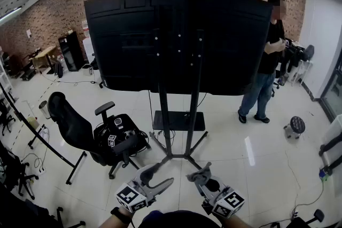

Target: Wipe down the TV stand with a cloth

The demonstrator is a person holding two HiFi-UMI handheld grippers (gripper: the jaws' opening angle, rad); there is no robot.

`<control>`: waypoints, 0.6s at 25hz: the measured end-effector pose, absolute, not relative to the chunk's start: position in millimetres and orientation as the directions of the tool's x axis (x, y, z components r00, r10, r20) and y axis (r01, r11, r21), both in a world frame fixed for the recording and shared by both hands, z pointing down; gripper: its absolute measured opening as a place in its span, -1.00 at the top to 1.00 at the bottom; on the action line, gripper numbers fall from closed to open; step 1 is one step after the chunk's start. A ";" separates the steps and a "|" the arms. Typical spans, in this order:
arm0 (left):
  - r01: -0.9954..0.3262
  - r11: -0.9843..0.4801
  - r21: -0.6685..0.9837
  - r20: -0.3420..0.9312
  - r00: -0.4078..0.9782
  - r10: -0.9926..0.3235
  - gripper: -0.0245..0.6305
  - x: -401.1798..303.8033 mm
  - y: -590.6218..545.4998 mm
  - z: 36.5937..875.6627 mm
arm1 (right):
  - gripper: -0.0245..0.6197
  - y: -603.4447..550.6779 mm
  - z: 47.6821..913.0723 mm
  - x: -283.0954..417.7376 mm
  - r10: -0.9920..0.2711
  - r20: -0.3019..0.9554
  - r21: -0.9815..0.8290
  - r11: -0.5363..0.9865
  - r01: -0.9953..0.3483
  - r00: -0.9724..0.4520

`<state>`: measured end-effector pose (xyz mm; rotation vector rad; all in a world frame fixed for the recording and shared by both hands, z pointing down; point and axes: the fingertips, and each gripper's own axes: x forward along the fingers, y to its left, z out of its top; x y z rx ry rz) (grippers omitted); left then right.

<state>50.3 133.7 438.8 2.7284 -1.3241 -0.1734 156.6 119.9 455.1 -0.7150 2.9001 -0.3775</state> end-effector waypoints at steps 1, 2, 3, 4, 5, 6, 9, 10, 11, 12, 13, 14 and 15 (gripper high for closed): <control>-0.775 -0.617 0.138 -0.063 0.615 -0.786 -0.11 50.2 132.0 439.9 | 0.83 117.6 454.7 157.5 -0.471 -0.062 -0.274 0.856 -0.439 -0.880; -0.774 -0.618 0.136 -0.068 0.615 -0.785 -0.11 50.1 130.1 440.9 | 0.83 115.0 454.0 158.3 -0.471 -0.059 -0.275 0.855 -0.439 -0.880; -0.775 -0.618 0.133 -0.069 0.615 -0.786 -0.11 49.7 127.8 441.5 | 0.83 111.9 452.9 158.6 -0.471 -0.058 -0.275 0.855 -0.440 -0.880; -0.776 -0.617 0.132 -0.067 0.614 -0.787 -0.11 48.8 125.1 441.1 | 0.83 108.1 451.5 158.5 -0.471 -0.059 -0.271 0.856 -0.440 -0.880; -0.778 -0.615 0.132 -0.063 0.612 -0.788 -0.11 47.4 122.0 439.3 | 0.83 103.9 450.0 157.7 -0.471 -0.063 -0.264 0.858 -0.441 -0.880; -0.780 -0.613 0.129 -0.062 0.610 -0.790 -0.11 45.1 118.5 437.0 | 0.83 99.4 448.4 156.3 -0.470 -0.066 -0.256 0.860 -0.440 -0.880; -0.783 -0.609 0.128 -0.060 0.607 -0.793 -0.11 34.9 105.6 435.4 | 0.83 84.1 445.5 149.7 -0.470 -0.067 -0.244 0.863 -0.442 -0.880; -0.782 -0.609 0.131 -0.058 0.607 -0.792 -0.10 31.2 100.4 435.9 | 0.83 78.4 444.7 146.5 -0.473 -0.068 -0.244 0.862 -0.445 -0.878; -0.781 -0.611 0.129 -0.063 0.609 -0.791 -0.10 27.1 94.4 435.4 | 0.83 72.7 443.6 142.6 -0.477 -0.069 -0.245 0.859 -0.449 -0.876; -0.779 -0.615 0.126 -0.071 0.611 -0.788 -0.11 22.5 87.7 434.5 | 0.83 66.9 442.5 138.1 -0.481 -0.070 -0.247 0.857 -0.452 -0.874; -0.776 -0.618 0.128 -0.075 0.614 -0.786 -0.10 17.9 80.6 434.3 | 0.83 60.8 441.6 133.3 -0.486 -0.072 -0.249 0.854 -0.456 -0.871; -0.771 -0.623 0.132 -0.077 0.618 -0.782 -0.10 13.3 73.1 434.5 | 0.83 54.3 441.3 128.2 -0.491 -0.073 -0.250 0.851 -0.461 -0.868; -0.765 -0.630 0.136 -0.083 0.625 -0.776 -0.10 8.8 65.3 433.9 | 0.83 47.3 441.6 123.0 -0.498 -0.070 -0.252 0.847 -0.467 -0.865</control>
